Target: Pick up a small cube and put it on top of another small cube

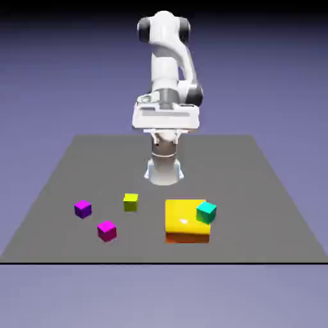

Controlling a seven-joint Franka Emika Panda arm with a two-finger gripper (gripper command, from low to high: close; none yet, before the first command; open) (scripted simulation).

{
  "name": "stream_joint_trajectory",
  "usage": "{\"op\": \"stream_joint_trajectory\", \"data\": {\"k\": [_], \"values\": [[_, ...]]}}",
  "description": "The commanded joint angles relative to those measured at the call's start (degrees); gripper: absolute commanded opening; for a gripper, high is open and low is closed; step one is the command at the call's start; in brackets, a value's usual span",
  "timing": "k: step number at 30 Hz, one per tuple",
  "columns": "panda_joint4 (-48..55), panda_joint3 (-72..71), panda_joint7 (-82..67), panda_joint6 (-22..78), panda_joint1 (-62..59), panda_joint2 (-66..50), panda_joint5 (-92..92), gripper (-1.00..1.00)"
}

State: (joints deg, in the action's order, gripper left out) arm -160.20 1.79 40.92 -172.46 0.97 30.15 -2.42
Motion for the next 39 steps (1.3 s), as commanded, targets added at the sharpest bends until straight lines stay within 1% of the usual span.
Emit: {"op": "stream_joint_trajectory", "data": {"k": [1, 24, 25, 30, 31, 32, 33, 39], "values": [[0.66, 1.49, -1.28, 1.29, 0.24, -2.08, -2.01, 0.0], [15.92, 35.66, -30.59, 30.89, 5.68, -49.84, -48.2, 0.0], [16.46, 36.3, -30.75, 30.43, 5.34, -51.91, -49.38, 0.0], [18.7, 36.22, -27.21, 21.38, 1.42, -62.29, -52.03, 0.0], [18.82, 36.22, -27.02, 20.88, 1.21, -62.86, -52.17, 0.0], [18.82, 36.22, -27.02, 20.88, 1.21, -62.86, -52.17, -1.0], [18.82, 36.22, -27.02, 20.88, 1.21, -62.86, -52.17, -1.0], [16.14, 35.97, -31.34, 31.54, 6.12, -50.46, -49.21, -1.0]]}}
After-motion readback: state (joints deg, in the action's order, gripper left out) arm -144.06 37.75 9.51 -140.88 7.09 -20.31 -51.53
